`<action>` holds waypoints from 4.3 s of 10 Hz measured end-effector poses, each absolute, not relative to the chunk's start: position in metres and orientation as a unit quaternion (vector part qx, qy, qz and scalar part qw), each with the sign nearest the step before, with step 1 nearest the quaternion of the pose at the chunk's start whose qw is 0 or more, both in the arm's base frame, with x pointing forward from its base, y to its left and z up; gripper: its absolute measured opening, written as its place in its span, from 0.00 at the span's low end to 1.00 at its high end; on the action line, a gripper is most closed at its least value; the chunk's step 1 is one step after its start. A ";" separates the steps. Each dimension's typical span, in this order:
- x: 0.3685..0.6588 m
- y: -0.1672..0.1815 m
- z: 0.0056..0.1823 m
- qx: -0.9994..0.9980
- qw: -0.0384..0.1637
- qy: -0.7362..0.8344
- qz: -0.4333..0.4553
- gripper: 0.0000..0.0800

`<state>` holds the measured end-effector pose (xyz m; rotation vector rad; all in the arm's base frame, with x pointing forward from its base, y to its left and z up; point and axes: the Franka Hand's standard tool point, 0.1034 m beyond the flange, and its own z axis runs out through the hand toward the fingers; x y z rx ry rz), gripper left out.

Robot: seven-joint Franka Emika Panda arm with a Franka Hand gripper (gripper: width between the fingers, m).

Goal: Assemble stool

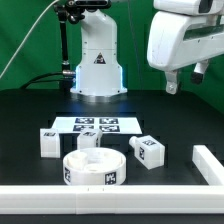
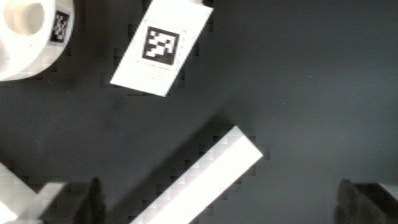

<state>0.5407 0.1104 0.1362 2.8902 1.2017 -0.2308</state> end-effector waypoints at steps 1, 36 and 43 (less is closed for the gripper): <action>0.541 0.110 0.136 0.921 0.002 0.383 -0.074 0.81; 0.534 -0.030 0.019 0.820 -0.030 0.570 -0.036 0.46; 0.534 -0.030 0.019 0.820 -0.030 0.570 -0.036 0.04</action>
Offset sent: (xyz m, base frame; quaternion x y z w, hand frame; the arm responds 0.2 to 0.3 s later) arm 0.0000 0.0000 0.0000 0.0000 0.0000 0.0000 1.0000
